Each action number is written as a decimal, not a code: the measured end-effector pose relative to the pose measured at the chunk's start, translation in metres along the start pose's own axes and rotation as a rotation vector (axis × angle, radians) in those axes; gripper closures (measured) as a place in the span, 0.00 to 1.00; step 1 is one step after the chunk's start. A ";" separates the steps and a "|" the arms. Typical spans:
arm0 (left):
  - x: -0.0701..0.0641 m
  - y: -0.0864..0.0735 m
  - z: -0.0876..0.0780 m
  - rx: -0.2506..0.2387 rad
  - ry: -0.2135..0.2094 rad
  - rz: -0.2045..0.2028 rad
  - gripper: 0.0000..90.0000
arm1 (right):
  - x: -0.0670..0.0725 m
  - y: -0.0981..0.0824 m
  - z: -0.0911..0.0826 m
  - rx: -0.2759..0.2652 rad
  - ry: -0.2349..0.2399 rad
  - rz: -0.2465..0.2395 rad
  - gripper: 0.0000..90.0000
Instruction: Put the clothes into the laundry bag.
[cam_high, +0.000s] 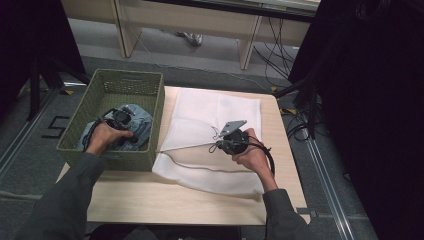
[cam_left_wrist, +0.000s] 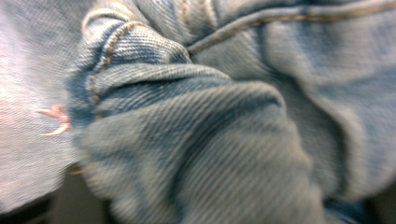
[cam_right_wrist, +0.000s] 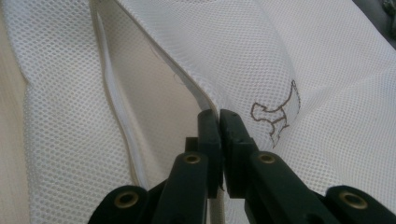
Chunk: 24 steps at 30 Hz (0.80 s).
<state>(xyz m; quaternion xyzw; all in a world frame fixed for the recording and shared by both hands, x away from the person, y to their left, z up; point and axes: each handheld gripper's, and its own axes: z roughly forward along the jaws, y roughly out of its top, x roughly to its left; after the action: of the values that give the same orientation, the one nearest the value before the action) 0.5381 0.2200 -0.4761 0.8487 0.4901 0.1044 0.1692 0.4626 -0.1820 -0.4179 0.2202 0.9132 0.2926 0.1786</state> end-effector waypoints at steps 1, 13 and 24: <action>-0.001 0.000 -0.001 -0.014 0.006 -0.005 0.40 | 0.000 0.000 0.000 -0.001 -0.002 0.000 0.98; 0.007 -0.005 -0.026 -0.123 0.030 -0.002 0.66 | -0.002 0.000 -0.006 -0.021 -0.014 0.006 0.98; 0.016 -0.009 -0.096 -0.332 0.003 -0.016 0.70 | -0.002 0.002 -0.010 -0.032 -0.023 0.016 0.98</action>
<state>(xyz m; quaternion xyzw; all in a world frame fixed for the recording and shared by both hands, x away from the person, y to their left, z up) 0.5055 0.2556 -0.3908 0.8051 0.4729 0.1839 0.3071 0.4606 -0.1862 -0.4085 0.2278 0.9045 0.3062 0.1903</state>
